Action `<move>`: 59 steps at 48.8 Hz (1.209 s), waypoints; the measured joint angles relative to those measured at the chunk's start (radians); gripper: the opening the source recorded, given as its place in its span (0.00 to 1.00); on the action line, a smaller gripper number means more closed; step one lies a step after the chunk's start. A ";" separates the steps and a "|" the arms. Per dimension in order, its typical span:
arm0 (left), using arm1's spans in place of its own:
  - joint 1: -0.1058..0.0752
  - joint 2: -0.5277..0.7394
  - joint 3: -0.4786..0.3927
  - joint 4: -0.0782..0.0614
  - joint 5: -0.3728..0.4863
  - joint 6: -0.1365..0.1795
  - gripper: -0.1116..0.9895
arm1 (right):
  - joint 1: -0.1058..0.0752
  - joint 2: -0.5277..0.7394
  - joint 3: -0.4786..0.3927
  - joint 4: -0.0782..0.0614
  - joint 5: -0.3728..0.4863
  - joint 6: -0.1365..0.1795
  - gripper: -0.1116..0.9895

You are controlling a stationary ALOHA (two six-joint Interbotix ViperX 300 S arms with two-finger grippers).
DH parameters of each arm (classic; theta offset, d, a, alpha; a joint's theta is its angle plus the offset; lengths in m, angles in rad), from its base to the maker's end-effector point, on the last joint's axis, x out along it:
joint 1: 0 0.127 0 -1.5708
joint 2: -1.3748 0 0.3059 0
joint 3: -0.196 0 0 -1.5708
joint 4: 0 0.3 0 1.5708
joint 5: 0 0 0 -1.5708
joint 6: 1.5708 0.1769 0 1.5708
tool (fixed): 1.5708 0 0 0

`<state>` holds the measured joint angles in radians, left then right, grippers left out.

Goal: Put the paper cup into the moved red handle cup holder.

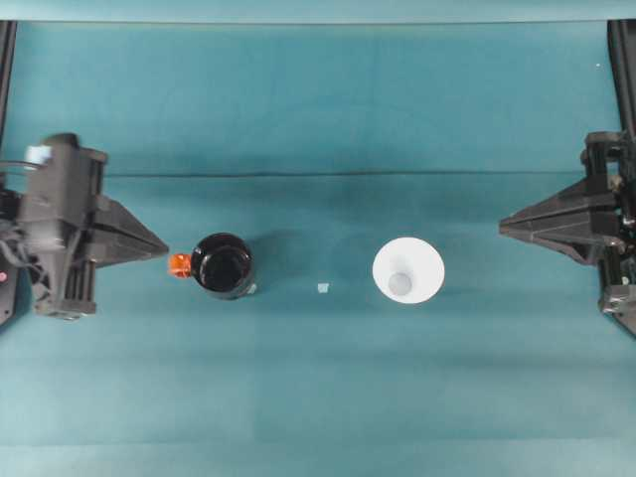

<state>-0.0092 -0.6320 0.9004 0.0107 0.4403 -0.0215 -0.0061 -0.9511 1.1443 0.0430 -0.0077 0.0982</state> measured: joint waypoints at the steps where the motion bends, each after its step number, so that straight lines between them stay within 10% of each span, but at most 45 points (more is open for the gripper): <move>1: 0.000 0.009 -0.006 0.000 0.011 0.002 0.12 | -0.002 0.002 0.000 0.000 0.002 0.000 0.03; 18: 0.006 0.146 -0.074 0.006 0.164 0.005 0.12 | -0.011 0.015 0.000 0.000 0.006 0.002 0.03; 48: 0.014 0.209 -0.089 0.006 0.172 0.000 0.13 | -0.018 0.017 0.000 0.002 0.025 0.002 0.03; 59: 0.020 0.232 -0.089 0.008 0.163 -0.005 0.58 | -0.018 0.017 0.000 0.003 0.043 0.003 0.03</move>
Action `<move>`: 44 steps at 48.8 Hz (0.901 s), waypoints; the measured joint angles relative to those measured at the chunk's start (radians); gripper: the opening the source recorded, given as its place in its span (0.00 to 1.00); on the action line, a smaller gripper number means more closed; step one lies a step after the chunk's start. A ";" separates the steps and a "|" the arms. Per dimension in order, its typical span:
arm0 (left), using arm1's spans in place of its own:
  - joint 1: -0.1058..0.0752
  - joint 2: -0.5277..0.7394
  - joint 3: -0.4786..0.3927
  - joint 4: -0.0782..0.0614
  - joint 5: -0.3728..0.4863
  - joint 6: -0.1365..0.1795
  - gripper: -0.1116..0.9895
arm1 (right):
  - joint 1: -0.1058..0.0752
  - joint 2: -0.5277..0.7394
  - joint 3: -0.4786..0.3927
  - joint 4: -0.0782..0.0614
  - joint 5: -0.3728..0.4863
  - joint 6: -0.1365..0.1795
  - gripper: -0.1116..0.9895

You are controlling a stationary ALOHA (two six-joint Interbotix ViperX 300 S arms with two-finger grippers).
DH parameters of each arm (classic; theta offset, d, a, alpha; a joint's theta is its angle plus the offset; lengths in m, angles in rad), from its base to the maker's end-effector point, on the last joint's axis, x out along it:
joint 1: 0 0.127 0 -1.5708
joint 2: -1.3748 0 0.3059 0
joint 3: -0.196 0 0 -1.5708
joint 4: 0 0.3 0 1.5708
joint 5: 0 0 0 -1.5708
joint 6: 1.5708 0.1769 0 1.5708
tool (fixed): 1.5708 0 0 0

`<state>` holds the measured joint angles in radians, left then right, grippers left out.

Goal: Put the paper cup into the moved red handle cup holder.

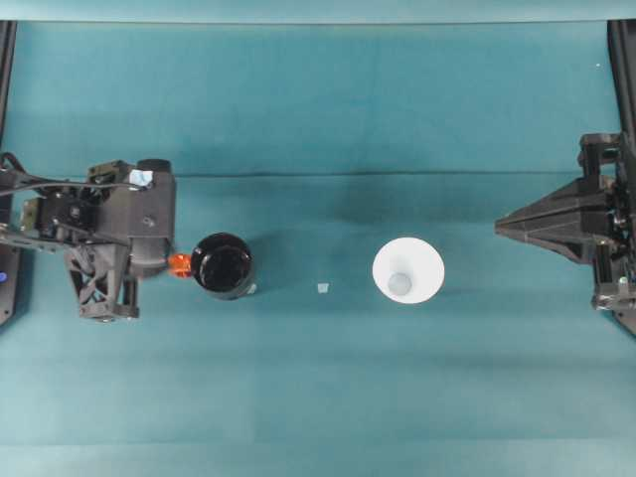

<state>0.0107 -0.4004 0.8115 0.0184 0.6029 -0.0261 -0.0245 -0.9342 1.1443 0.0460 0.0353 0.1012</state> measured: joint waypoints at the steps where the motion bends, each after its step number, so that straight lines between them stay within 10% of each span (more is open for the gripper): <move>1: 0.000 0.003 -0.002 -0.002 0.000 0.002 0.64 | 0.000 0.000 0.000 0.000 0.000 0.000 0.03; 9: 0.003 0.044 -0.002 0.000 0.000 0.002 0.99 | 0.000 0.000 0.000 0.000 0.002 0.011 0.03; 44: 0.034 0.221 0.005 0.000 -0.074 0.006 0.97 | 0.000 0.003 0.000 0.000 0.034 0.052 0.03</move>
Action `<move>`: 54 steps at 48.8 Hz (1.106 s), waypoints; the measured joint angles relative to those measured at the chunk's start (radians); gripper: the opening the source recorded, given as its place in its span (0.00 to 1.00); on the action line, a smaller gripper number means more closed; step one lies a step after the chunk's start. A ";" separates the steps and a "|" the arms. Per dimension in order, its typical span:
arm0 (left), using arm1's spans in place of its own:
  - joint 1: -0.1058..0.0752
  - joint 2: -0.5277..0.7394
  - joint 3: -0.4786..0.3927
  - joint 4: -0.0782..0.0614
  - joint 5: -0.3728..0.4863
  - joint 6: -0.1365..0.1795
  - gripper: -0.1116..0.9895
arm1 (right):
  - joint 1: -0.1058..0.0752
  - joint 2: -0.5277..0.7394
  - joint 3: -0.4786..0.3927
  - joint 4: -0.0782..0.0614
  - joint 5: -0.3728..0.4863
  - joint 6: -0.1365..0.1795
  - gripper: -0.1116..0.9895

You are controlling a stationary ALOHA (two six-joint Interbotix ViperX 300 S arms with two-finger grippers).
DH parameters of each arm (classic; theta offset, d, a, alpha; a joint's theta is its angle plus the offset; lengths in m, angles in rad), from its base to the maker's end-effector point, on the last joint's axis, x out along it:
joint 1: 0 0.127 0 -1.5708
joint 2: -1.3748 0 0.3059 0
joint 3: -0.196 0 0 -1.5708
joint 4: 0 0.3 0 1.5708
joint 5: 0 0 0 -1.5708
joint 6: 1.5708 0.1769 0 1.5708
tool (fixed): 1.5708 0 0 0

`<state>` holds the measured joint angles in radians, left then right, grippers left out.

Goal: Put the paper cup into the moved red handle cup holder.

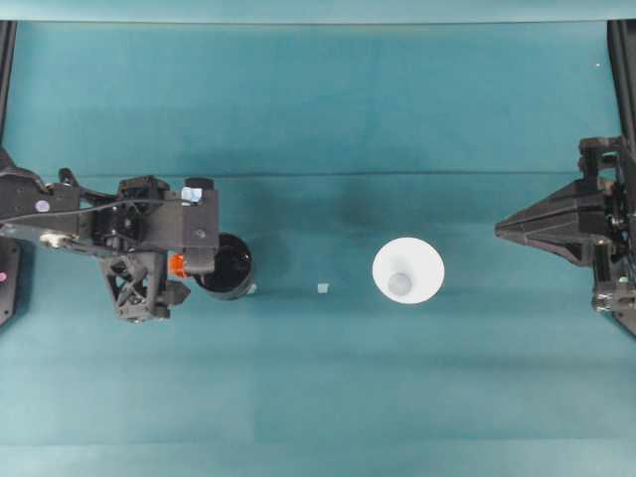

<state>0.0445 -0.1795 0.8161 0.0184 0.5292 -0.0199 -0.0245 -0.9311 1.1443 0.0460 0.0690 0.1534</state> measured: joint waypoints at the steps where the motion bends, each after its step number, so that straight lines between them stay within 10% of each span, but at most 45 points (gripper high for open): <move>1: 0.000 0.002 0.000 0.000 0.000 0.002 0.97 | 0.000 -0.003 0.000 0.000 -0.002 0.002 0.03; 39: 0.002 0.012 0.015 0.000 -0.048 0.009 0.95 | 0.000 0.000 0.000 0.000 0.000 0.002 0.03; 54: 0.002 0.012 0.015 0.000 -0.049 0.009 0.78 | 0.000 0.000 0.000 0.000 0.000 0.002 0.03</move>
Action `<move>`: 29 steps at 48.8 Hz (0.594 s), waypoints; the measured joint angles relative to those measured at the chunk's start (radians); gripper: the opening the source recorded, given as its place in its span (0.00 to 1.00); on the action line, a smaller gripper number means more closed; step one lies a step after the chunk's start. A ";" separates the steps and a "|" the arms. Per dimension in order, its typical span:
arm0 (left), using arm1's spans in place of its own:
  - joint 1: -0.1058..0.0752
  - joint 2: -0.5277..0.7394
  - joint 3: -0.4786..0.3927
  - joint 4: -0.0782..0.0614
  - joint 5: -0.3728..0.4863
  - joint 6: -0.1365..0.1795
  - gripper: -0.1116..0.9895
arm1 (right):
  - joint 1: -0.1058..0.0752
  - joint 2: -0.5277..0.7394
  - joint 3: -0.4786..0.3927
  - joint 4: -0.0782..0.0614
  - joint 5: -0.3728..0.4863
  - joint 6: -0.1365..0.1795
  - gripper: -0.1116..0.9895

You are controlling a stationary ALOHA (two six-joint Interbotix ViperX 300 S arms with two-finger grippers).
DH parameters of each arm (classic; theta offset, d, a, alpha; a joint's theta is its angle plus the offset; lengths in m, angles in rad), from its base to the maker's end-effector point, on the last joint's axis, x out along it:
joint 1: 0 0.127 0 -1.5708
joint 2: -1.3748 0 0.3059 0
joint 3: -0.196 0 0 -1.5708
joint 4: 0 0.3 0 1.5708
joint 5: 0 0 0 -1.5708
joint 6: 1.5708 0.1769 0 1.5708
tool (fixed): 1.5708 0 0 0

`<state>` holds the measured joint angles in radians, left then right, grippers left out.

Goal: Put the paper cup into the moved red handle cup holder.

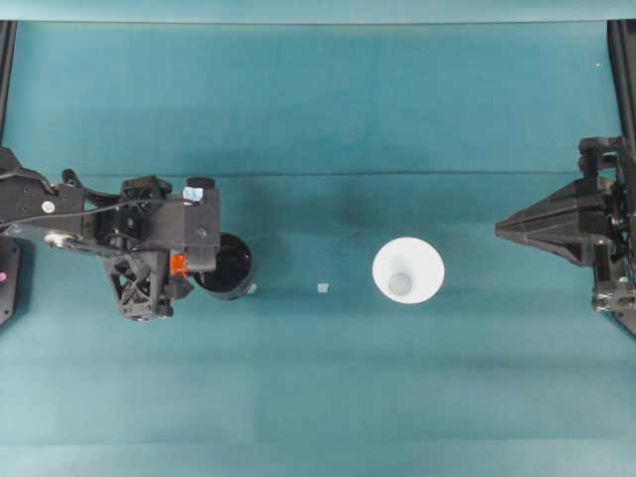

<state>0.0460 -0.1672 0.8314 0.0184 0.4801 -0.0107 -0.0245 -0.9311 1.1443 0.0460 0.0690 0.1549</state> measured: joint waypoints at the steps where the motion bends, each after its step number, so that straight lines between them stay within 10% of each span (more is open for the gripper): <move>1: 0.000 0.000 0.002 0.000 0.002 0.000 0.76 | 0.000 0.000 0.000 0.000 0.000 0.000 0.03; 11: -0.003 0.000 0.002 -0.002 0.008 0.002 0.37 | 0.000 0.000 0.000 0.000 0.000 0.000 0.03; 29: -0.020 0.002 -0.035 0.000 0.049 0.003 0.36 | 0.000 0.000 0.000 0.000 0.000 0.000 0.03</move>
<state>0.0261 -0.1657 0.7961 0.0184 0.5292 -0.0077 -0.0245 -0.9311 1.1443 0.0460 0.0690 0.1549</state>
